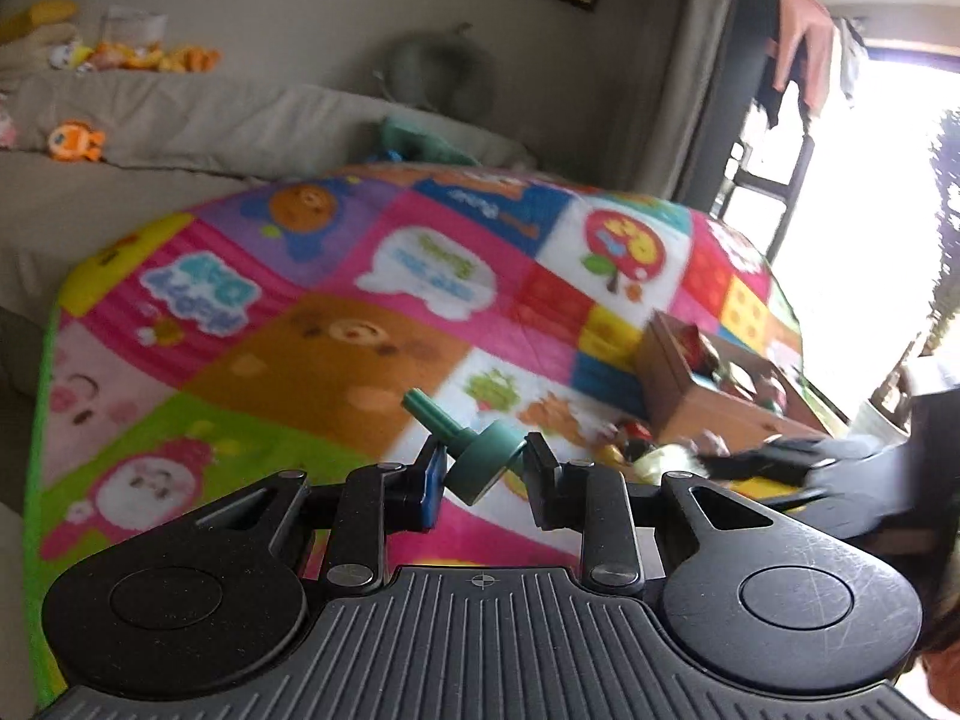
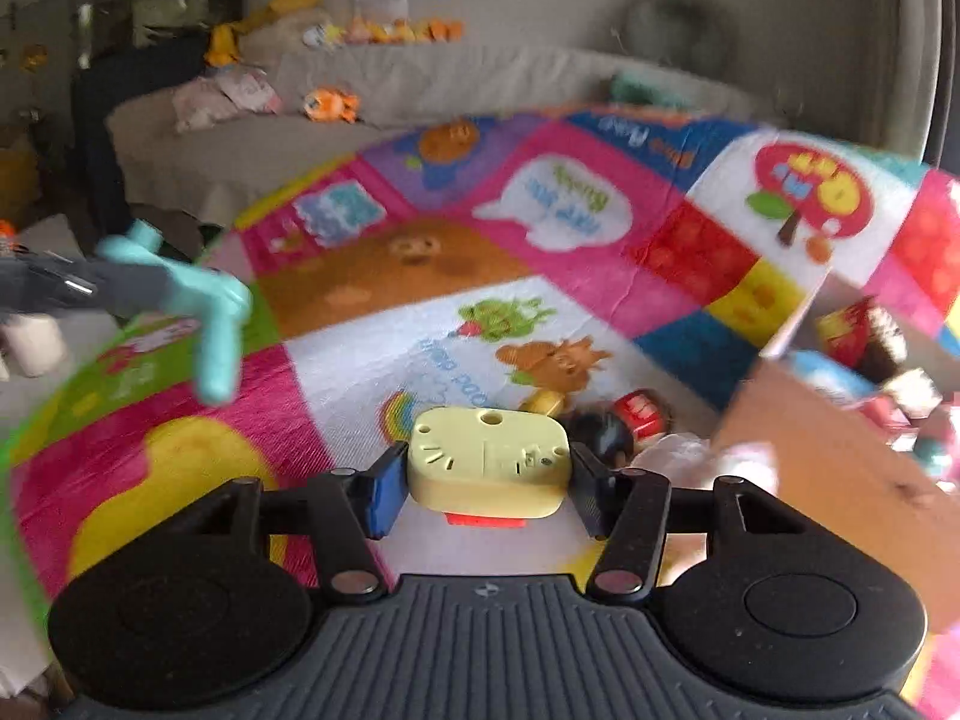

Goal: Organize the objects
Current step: 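Carry teal toy toward pink box with left tool while right tool grasps yellow toy, then lower teal toy into pink box with left tool while right tool drops yellow toy in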

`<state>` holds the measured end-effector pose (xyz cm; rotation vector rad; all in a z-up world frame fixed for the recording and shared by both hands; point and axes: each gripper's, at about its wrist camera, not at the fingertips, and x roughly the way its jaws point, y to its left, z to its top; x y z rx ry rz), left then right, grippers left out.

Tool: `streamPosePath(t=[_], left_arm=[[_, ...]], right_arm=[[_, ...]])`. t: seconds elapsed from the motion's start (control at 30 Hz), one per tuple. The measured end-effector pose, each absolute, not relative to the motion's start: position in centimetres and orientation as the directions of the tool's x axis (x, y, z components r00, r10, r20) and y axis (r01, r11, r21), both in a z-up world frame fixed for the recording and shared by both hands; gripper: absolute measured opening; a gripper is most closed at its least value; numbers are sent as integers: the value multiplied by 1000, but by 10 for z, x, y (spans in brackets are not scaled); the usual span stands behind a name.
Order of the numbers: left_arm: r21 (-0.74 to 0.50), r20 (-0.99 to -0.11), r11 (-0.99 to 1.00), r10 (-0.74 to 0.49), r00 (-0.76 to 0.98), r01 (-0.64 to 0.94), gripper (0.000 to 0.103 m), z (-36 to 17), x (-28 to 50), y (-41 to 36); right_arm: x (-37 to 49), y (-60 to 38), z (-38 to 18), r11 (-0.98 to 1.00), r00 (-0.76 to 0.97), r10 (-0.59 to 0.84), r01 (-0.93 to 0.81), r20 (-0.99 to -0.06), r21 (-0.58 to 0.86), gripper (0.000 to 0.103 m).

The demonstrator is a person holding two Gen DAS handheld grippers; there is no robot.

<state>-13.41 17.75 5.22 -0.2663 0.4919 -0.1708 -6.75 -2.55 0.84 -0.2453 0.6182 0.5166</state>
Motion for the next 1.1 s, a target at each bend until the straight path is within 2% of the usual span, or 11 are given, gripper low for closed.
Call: streamPosePath(t=[0.27,0.37,0.5,0.67,0.73,0.8,0.9,1.1], left_arm=[[-330,-416,890,-436,798,315,31,68,-111,118],[-303,-388,857,-511,767,418,31,91,-87,78],[-226,-337,839,-545,768,495,31,126,-38,14],[-351,-281,771,-628,726,531,33,145,49,-66],[-338,-343,780,-623,703,527,38,133,79,-100],[-273,-446,840,-543,712,469,35,113,97,-123],[-265,-449,847,-532,718,461,35,95,95,-121],[-340,-407,837,-543,735,429,35,83,42,-41]], right_arm=[[-129,-142,68,922,772,340,-387,-538,26,55],[-142,-176,83,955,844,273,-295,-462,25,55],[-147,-210,88,972,885,232,-225,-403,65,55],[-137,-236,80,979,901,201,-173,-385,107,55],[-132,-241,74,979,900,198,-162,-387,125,55],[-129,-248,68,979,898,190,-145,-396,141,55],[-131,-257,64,980,900,180,-128,-396,153,55],[-122,-270,75,974,906,192,-127,-378,190,55]])
